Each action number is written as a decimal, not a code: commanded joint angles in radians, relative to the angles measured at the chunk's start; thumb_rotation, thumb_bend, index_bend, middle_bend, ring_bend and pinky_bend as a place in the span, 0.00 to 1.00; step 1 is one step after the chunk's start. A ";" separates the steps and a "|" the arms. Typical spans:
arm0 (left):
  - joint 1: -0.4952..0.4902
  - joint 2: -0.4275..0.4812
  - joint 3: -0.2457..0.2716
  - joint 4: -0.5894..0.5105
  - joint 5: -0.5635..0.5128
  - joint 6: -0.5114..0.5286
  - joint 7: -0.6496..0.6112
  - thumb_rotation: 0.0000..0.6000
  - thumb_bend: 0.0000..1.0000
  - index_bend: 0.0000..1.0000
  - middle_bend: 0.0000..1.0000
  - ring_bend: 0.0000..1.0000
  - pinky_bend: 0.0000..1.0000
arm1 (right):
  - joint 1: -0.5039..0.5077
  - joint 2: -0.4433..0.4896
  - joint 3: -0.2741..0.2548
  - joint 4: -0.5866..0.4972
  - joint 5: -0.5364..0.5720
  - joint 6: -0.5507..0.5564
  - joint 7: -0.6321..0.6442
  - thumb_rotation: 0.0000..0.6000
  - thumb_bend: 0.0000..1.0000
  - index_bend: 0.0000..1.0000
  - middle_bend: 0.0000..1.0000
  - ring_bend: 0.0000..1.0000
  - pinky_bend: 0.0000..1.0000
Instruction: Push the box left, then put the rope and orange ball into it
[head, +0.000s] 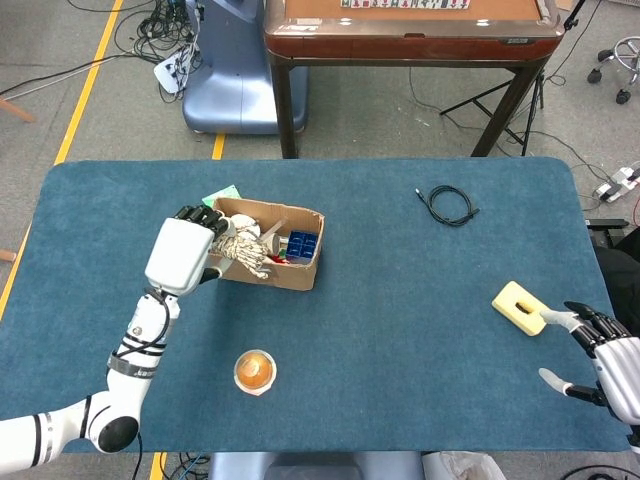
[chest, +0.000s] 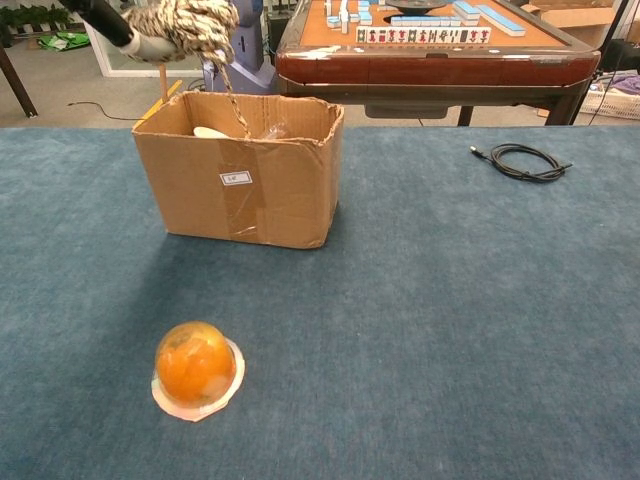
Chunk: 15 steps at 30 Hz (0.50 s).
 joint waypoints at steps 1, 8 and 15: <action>-0.022 -0.034 0.009 0.037 -0.025 -0.022 0.017 1.00 0.31 0.52 0.56 0.35 0.39 | -0.001 0.001 0.000 0.001 -0.001 0.002 0.003 1.00 0.14 0.26 0.33 0.17 0.28; -0.047 -0.079 0.006 0.081 -0.025 -0.019 0.016 1.00 0.31 0.37 0.56 0.35 0.39 | -0.001 0.001 0.002 0.004 0.002 0.001 0.008 1.00 0.14 0.26 0.33 0.17 0.28; -0.056 -0.108 -0.004 0.102 -0.022 0.010 0.011 1.00 0.24 0.16 0.54 0.35 0.39 | 0.002 0.001 0.000 0.002 0.000 -0.006 0.004 1.00 0.14 0.26 0.33 0.17 0.28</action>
